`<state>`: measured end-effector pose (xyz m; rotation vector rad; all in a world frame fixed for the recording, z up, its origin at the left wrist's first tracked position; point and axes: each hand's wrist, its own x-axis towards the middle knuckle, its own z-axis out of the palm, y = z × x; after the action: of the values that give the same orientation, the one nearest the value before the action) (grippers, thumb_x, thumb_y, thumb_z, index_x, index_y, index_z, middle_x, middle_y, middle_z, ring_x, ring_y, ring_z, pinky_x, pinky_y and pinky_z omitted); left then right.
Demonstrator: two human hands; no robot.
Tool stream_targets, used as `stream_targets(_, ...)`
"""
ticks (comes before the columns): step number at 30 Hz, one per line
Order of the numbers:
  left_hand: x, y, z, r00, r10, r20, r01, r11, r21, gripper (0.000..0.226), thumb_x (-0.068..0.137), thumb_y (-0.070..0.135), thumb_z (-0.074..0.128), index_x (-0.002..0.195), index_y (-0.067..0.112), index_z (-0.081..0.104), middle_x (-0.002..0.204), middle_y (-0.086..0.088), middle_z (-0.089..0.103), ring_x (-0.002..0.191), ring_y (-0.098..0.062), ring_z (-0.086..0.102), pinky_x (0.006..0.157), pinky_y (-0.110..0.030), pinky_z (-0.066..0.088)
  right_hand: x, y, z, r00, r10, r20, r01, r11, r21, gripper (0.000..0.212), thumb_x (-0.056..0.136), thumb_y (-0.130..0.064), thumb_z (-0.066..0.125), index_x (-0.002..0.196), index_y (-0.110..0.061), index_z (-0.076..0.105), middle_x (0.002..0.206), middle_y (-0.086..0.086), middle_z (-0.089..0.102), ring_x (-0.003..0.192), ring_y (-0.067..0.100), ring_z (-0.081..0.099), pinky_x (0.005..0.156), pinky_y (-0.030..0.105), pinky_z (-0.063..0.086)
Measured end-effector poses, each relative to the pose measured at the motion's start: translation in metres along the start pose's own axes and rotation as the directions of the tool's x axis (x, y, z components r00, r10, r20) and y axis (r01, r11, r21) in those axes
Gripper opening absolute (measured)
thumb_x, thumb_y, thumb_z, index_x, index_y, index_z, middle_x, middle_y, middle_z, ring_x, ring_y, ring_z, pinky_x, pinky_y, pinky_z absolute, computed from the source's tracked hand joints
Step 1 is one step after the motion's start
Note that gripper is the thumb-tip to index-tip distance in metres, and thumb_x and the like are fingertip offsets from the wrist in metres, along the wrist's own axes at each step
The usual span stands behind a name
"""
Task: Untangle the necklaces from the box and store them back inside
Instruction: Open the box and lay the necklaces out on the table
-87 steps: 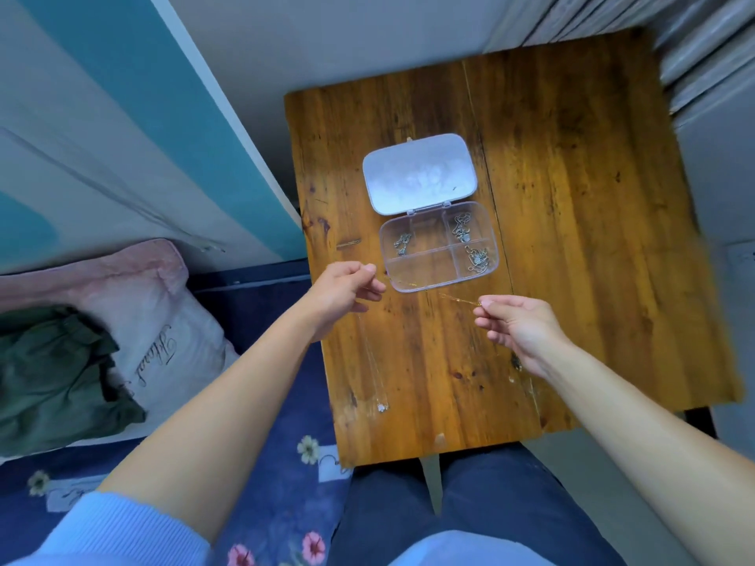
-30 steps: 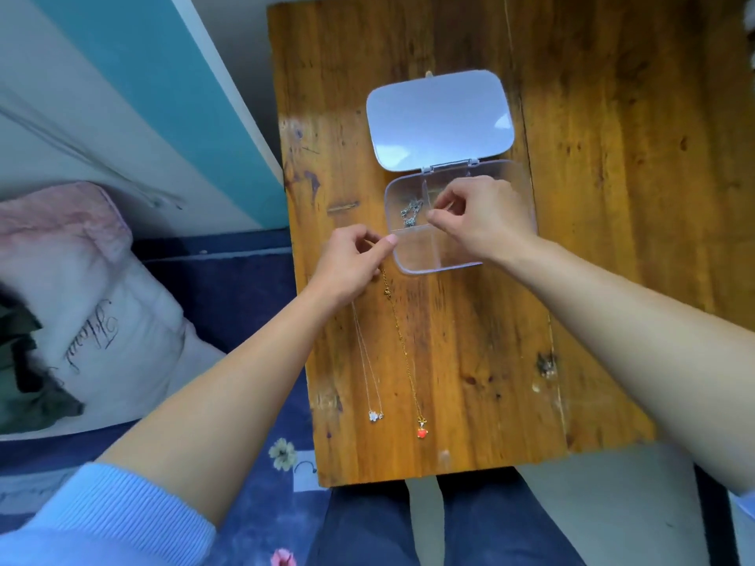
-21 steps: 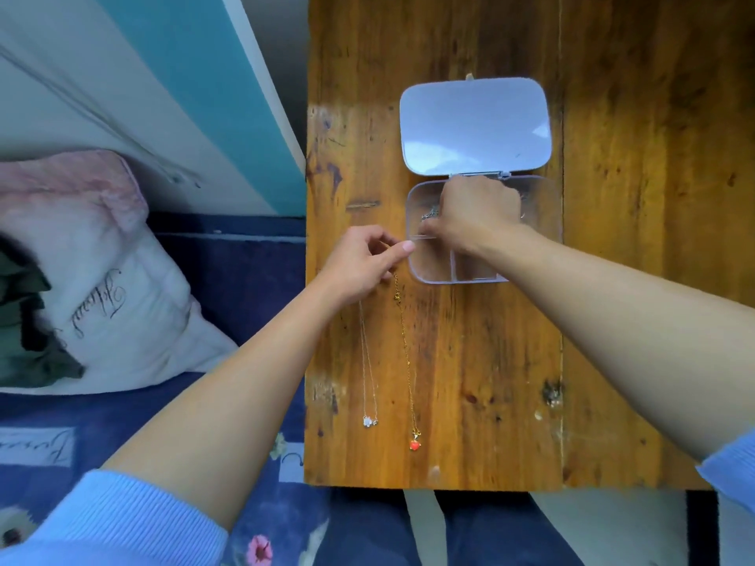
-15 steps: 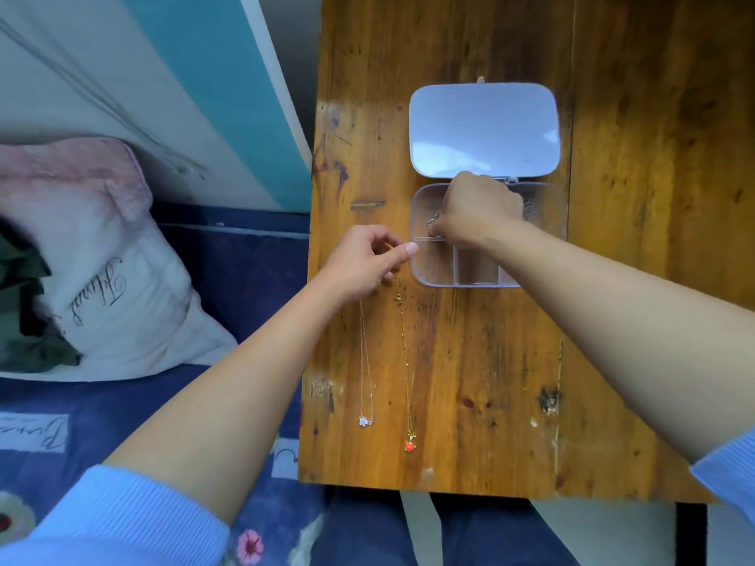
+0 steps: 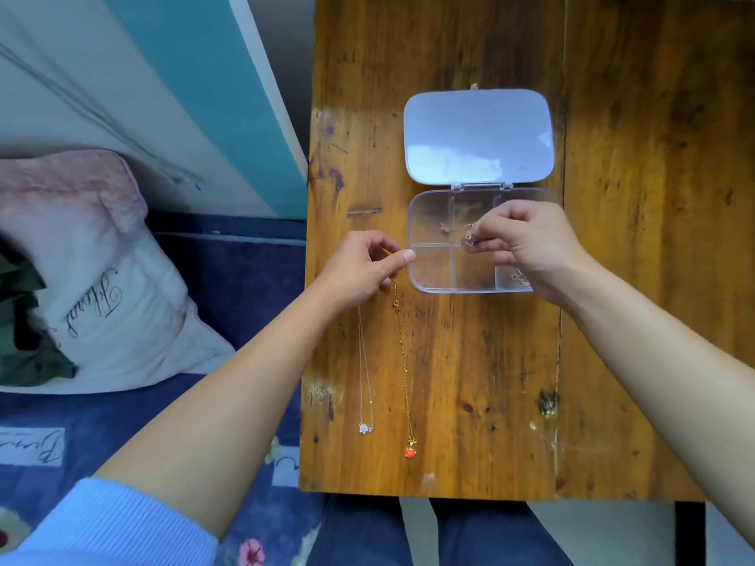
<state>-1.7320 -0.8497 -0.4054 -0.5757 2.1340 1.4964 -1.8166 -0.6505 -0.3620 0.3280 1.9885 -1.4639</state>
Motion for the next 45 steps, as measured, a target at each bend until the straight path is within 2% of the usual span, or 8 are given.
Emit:
stream_targets(3,-0.001,0.008,0.001,0.989,0.045,-0.14,-0.03,0.994,0.106,0.027,0.084,0.036,0.071,0.104,0.018,0.066,0.087,0.001,0.067,0.078,-0.011,0.063,0.065,-0.025,0.052,-0.005,0.006,-0.015,0.998,0.064,0.008,-0.064,0.994,0.089,0.006,0.083,-0.001,0.066,0.083,-0.005,0.07,0.067,0.008,0.07,0.069,0.022,0.072,0.048,0.018,0.049)
stream_targets(7,-0.002,0.034,0.011,0.872,0.295,-0.389,-0.195,0.941,0.277,0.017,0.087,0.018,0.067,0.104,0.012,0.067,0.095,-0.004,0.067,0.081,-0.012,0.06,0.07,-0.021,0.051,-0.008,0.016,-0.03,0.992,0.118,0.036,-0.123,0.972,0.199,0.01,0.09,-0.003,0.061,0.09,-0.004,0.07,0.081,0.011,0.068,0.07,0.02,0.072,0.048,0.021,0.05)
stream_targets(12,0.013,0.062,0.039,0.883,0.45,-0.134,-0.294,0.752,0.59,0.02,0.09,0.018,0.056,0.106,0.016,0.068,0.104,-0.002,0.068,0.096,-0.024,0.062,0.073,-0.036,0.05,-0.007,0.024,-0.037,0.987,0.159,0.031,-0.162,0.96,0.229,0.009,0.089,0.001,0.06,0.092,-0.003,0.068,0.074,0.01,0.067,0.067,0.02,0.07,0.046,0.02,0.049)
stream_targets(17,0.038,0.068,0.06,0.958,0.278,0.076,-0.227,0.568,0.791,0.021,0.087,0.018,0.058,0.106,0.017,0.068,0.107,-0.01,0.07,0.101,-0.035,0.062,0.071,-0.038,0.047,-0.007,0.031,-0.043,0.982,0.185,0.027,-0.187,0.958,0.218,0.011,0.083,0.003,0.068,0.088,-0.006,0.066,0.066,0.005,0.069,0.06,0.014,0.066,0.046,0.018,0.049)
stream_targets(26,0.047,0.063,0.063,0.933,0.351,0.076,-0.278,0.573,0.771,0.019,0.09,0.026,0.054,0.102,0.02,0.067,0.097,-0.008,0.071,0.092,-0.034,0.062,0.063,-0.035,0.042,-0.009,0.029,-0.052,0.985,0.172,0.014,-0.172,0.976,0.132,0.009,0.087,0.0,0.059,0.089,-0.008,0.064,0.063,0.004,0.071,0.045,0.008,0.054,0.036,0.016,0.035)
stream_targets(34,0.047,0.076,0.089,0.866,0.474,0.157,-0.353,0.358,0.864,0.021,0.089,0.031,0.055,0.101,0.018,0.067,0.102,-0.008,0.059,0.102,-0.031,0.05,0.083,-0.042,0.033,-0.028,0.042,-0.071,0.983,0.182,0.015,-0.182,0.975,0.129,0.006,0.089,-0.006,0.063,0.089,-0.011,0.063,0.065,0.004,0.071,0.041,0.007,0.048,0.032,0.016,0.031)
stream_targets(38,0.05,0.076,0.097,0.881,0.452,0.141,-0.346,0.41,0.844,0.018,0.091,0.025,0.052,0.092,0.018,0.069,0.097,-0.007,0.061,0.097,-0.03,0.052,0.086,-0.043,0.031,-0.033,0.052,-0.075,0.973,0.224,0.056,-0.231,0.949,0.213,0.007,0.088,-0.004,0.064,0.092,-0.009,0.063,0.069,0.007,0.072,0.044,0.008,0.051,0.034,0.016,0.033)
stream_targets(45,0.048,0.071,0.088,0.845,0.512,0.152,-0.41,0.44,0.798,0.028,0.095,0.032,0.048,0.085,0.018,0.07,0.082,-0.002,0.052,0.089,-0.029,0.053,0.072,-0.036,0.024,-0.045,0.075,-0.083,0.955,0.295,0.005,-0.287,0.925,0.25,0.015,0.085,-0.002,0.068,0.098,-0.007,0.063,0.081,0.013,0.076,0.049,0.011,0.058,0.036,0.017,0.037)
